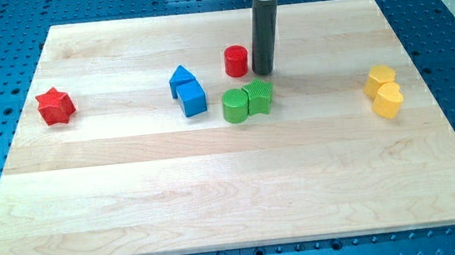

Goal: Push the red circle to the bottom right side of the red star

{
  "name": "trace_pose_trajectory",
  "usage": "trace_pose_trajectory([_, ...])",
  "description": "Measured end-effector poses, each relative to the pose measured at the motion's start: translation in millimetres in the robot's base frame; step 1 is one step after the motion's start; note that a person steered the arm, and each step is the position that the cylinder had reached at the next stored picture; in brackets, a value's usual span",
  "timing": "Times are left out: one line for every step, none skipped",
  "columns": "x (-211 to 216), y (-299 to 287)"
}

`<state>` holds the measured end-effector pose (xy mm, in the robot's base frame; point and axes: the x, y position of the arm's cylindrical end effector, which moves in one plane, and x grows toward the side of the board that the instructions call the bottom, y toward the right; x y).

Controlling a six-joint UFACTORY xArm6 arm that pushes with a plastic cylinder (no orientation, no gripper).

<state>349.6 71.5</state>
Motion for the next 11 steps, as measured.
trace_pose_trajectory([0,0])
trace_pose_trajectory([-23,0])
trace_pose_trajectory([-29,4])
trace_pose_trajectory([-40,-45])
trace_pose_trajectory([-40,-55])
trace_pose_trajectory([-46,-15])
trace_pose_trajectory([-47,-6])
trace_pose_trajectory([-51,33])
trace_pose_trajectory([-17,-12])
trace_pose_trajectory([11,-77])
trace_pose_trajectory([17,-98])
